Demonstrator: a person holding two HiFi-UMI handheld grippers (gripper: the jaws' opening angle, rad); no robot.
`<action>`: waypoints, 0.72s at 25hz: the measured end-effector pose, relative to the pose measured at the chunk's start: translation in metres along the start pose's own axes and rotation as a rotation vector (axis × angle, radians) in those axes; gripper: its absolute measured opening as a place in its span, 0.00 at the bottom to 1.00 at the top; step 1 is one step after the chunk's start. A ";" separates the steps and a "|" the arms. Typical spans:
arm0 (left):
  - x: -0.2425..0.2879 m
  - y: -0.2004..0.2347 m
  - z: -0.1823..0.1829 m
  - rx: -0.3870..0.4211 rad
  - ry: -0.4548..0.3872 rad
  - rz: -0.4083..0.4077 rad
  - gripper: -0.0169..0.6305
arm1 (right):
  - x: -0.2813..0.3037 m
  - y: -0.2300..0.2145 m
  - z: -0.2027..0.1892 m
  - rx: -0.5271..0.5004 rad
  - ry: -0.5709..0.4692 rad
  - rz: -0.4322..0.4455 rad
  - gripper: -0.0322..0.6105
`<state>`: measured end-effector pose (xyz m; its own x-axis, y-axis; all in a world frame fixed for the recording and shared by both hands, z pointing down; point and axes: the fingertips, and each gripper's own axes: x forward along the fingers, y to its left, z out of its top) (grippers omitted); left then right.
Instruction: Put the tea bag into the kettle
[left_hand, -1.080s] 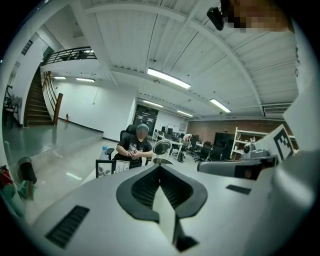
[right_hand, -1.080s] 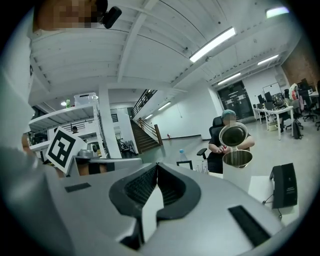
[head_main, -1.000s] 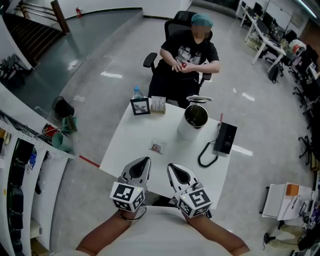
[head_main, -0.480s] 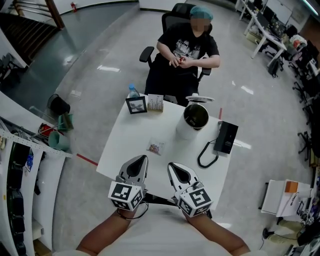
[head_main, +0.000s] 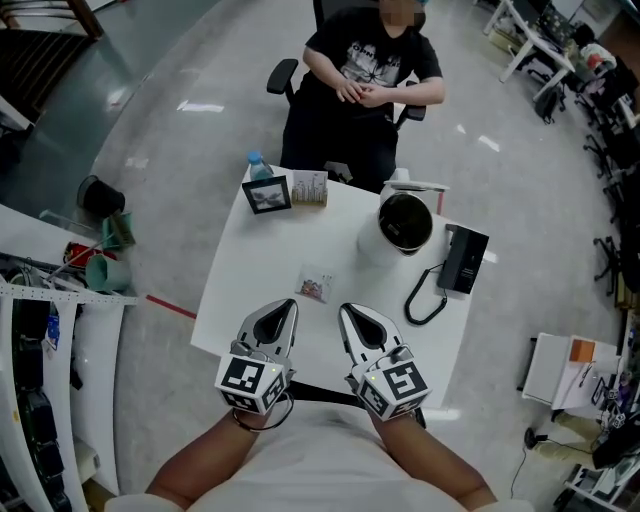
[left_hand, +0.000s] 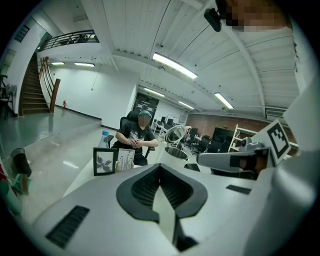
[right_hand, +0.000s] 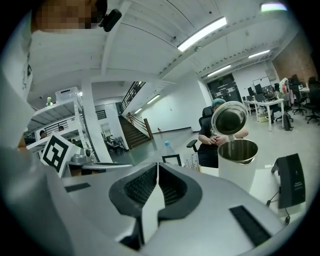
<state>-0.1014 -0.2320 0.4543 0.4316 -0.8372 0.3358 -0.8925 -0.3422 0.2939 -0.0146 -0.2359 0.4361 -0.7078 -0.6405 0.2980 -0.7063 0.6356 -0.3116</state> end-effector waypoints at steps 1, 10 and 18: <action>0.004 0.004 -0.002 -0.003 0.008 -0.005 0.04 | 0.005 0.000 -0.002 0.000 0.006 -0.001 0.07; 0.039 0.038 -0.023 -0.015 0.080 -0.055 0.04 | 0.049 -0.017 -0.037 -0.050 0.086 -0.037 0.08; 0.064 0.064 -0.052 -0.021 0.141 -0.094 0.04 | 0.080 -0.038 -0.082 -0.011 0.164 -0.076 0.15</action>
<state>-0.1241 -0.2856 0.5418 0.5285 -0.7331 0.4281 -0.8450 -0.4060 0.3479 -0.0452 -0.2760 0.5456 -0.6442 -0.6085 0.4634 -0.7571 0.5935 -0.2730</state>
